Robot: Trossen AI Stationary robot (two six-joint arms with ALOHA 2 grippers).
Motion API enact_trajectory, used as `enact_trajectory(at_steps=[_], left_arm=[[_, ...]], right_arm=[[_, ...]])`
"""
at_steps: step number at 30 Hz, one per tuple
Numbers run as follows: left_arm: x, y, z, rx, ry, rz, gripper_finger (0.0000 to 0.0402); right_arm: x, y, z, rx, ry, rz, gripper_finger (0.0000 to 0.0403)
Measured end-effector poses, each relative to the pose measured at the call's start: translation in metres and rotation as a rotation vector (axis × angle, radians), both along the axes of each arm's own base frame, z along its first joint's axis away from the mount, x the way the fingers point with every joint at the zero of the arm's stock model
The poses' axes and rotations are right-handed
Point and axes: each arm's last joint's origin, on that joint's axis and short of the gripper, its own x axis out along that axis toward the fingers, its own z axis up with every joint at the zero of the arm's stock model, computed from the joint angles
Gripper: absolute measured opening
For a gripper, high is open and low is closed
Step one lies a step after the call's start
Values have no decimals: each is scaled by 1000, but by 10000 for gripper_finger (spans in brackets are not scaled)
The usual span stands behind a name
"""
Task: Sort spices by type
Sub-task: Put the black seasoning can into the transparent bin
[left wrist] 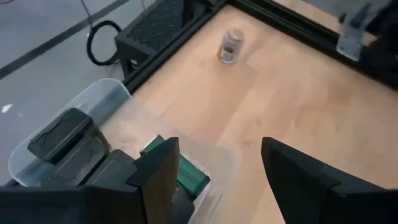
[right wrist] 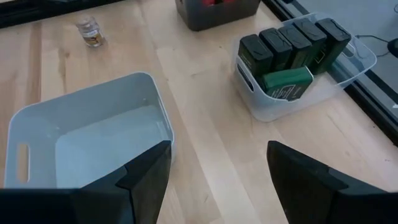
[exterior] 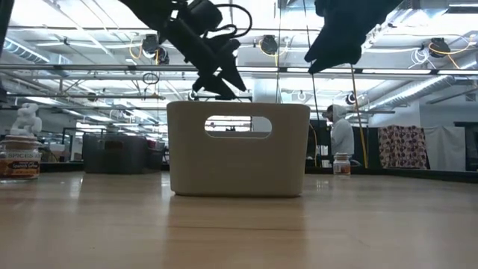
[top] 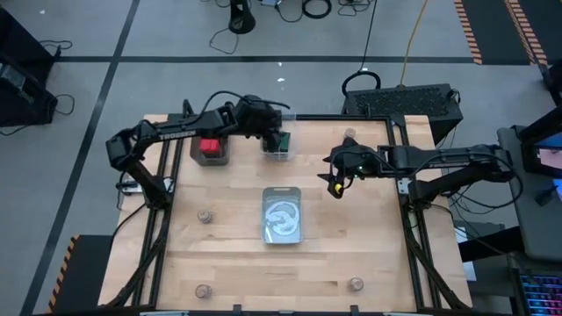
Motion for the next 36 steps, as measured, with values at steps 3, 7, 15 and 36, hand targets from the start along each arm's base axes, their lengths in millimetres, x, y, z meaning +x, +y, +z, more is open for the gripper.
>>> enact_trajectory(at_steps=[3,7,15,36], left_arm=[[9,5,-3,-27,23,77,232],[31,16,7,-57,42,120,232],[67,19,2,-86,247,129,232],[81,15,-53,-227,388,315,232]], right_arm=[[1,-1,-1,3,7,0,247],[1,-1,-2,3,8,1,247],[-1,0,-4,14,37,-6,247],[-11,5,-13,-27,191,43,247]])
